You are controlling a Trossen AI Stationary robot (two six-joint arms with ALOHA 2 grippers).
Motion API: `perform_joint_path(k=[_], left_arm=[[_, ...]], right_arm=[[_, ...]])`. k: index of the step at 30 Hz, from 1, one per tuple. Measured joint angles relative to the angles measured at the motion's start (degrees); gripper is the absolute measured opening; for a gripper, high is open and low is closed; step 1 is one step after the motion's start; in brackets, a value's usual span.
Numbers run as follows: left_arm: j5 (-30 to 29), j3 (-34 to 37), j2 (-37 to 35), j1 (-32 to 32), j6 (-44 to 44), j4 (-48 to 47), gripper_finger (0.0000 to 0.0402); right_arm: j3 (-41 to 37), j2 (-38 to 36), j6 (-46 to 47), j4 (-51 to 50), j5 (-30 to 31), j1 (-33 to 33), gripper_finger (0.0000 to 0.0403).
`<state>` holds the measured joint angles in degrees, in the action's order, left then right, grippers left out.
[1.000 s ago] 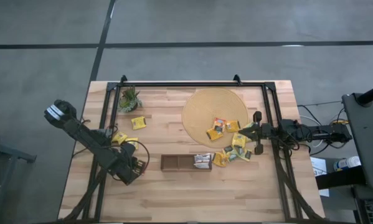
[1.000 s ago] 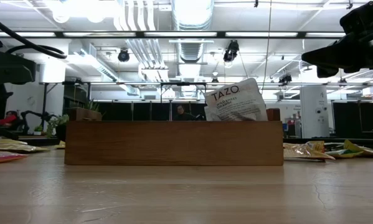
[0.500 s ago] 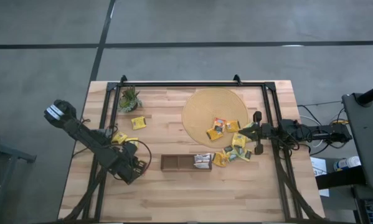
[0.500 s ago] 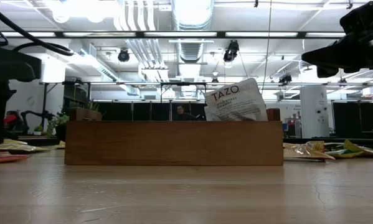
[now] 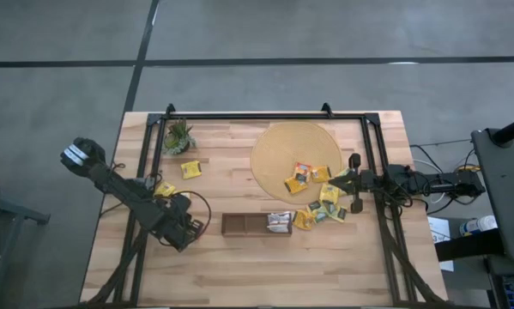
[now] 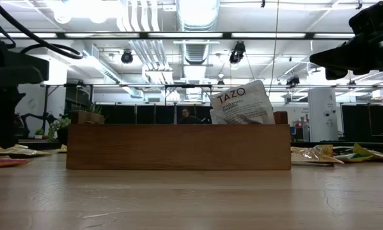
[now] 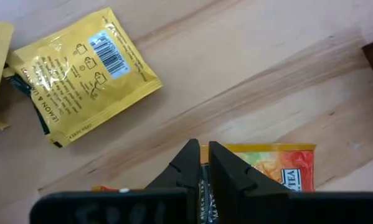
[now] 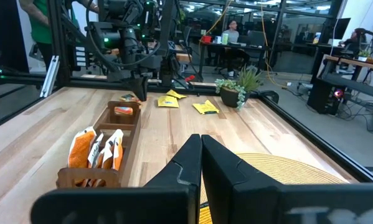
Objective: Pick & Place Tea
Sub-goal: Put the orange tea bag into the middle section of the wooden organizer
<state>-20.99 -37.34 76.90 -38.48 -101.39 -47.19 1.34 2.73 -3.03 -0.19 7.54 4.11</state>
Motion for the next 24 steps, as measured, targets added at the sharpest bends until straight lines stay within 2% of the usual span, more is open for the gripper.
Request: perform_joint_path(k=[24], left_arm=[[-1.60, 0.15, 0.00, 0.13, 5.36, 0.93, 0.0028]], right_arm=[[0.00, 0.01, 0.00, 0.00, -0.01, -0.01, 0.0009]])
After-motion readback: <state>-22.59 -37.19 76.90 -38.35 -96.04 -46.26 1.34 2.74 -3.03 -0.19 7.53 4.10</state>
